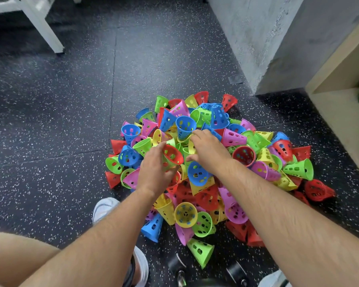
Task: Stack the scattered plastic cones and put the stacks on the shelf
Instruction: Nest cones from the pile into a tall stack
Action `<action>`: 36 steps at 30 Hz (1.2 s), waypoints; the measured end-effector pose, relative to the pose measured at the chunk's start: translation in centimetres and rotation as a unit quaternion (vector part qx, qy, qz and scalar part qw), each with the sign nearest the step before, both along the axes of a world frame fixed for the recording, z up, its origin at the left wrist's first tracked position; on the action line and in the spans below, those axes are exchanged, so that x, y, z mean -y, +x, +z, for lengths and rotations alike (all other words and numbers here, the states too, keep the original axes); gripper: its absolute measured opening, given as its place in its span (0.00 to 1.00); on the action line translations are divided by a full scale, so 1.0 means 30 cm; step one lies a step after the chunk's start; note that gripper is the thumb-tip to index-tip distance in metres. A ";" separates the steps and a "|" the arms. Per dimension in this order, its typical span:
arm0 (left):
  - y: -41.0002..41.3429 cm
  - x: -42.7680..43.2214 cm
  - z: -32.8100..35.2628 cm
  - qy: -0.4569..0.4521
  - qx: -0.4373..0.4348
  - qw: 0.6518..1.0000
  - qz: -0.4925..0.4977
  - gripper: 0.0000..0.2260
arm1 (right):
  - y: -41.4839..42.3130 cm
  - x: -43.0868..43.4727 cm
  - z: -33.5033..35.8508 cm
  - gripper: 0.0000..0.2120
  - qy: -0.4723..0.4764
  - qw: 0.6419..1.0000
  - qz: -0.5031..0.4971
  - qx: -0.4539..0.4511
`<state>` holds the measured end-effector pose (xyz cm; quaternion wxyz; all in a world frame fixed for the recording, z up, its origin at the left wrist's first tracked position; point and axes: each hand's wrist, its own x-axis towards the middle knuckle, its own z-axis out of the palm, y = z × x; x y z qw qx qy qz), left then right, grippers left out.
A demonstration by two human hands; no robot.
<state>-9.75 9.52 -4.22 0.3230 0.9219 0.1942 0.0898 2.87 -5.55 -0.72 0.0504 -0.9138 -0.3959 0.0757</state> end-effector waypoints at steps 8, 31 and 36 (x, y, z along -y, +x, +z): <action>0.049 0.048 0.024 0.001 0.009 1.000 -0.010 0.37 | 0.000 0.129 0.047 0.48 0.233 0.959 -0.119 -0.111; 0.099 0.109 0.065 -0.009 0.050 0.996 -0.069 0.37 | -0.101 0.234 0.008 0.32 0.234 0.950 -0.148 -0.145; 0.072 0.112 0.045 0.007 0.014 0.996 -0.090 0.37 | -0.140 0.244 -0.084 0.41 0.044 0.985 -0.123 -0.117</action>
